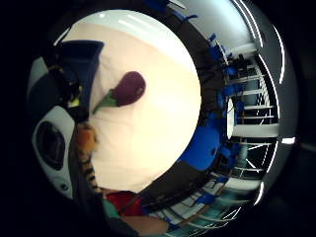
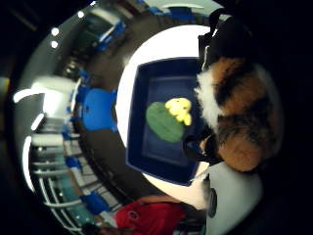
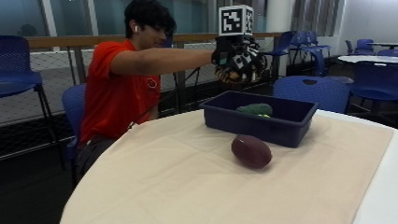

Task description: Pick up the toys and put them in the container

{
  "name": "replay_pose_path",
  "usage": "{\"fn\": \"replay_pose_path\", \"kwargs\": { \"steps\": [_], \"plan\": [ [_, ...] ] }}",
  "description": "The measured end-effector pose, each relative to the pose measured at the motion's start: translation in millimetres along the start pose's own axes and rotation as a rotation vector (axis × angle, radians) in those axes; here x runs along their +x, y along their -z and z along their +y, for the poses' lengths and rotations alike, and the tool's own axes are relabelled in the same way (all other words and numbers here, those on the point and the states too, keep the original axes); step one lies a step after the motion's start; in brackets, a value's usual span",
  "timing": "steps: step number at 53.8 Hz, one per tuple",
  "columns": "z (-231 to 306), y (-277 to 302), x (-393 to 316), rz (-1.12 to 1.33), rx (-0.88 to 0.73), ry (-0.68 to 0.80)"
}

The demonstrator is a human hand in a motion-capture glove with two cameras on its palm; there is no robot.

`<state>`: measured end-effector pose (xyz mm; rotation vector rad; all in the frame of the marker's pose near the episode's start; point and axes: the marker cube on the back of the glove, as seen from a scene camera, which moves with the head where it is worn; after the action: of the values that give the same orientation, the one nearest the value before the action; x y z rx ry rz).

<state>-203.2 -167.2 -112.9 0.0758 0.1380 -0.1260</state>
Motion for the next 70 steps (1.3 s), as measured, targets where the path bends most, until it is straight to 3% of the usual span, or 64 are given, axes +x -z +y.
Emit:
{"fn": "replay_pose_path", "kwargs": {
  "steps": [17, 24, 33, 51, 70],
  "plan": [
    [-12, -19, -94, -0.085, -0.034, 0.105],
    [-2, -36, -83, -0.019, -0.176, 0.308],
    [-7, -32, -50, -0.151, -0.078, 0.082],
    [-13, -88, 70, -0.085, -0.150, -0.164],
    [-32, -156, 123, -0.057, -0.203, -0.319]
  ]
}}
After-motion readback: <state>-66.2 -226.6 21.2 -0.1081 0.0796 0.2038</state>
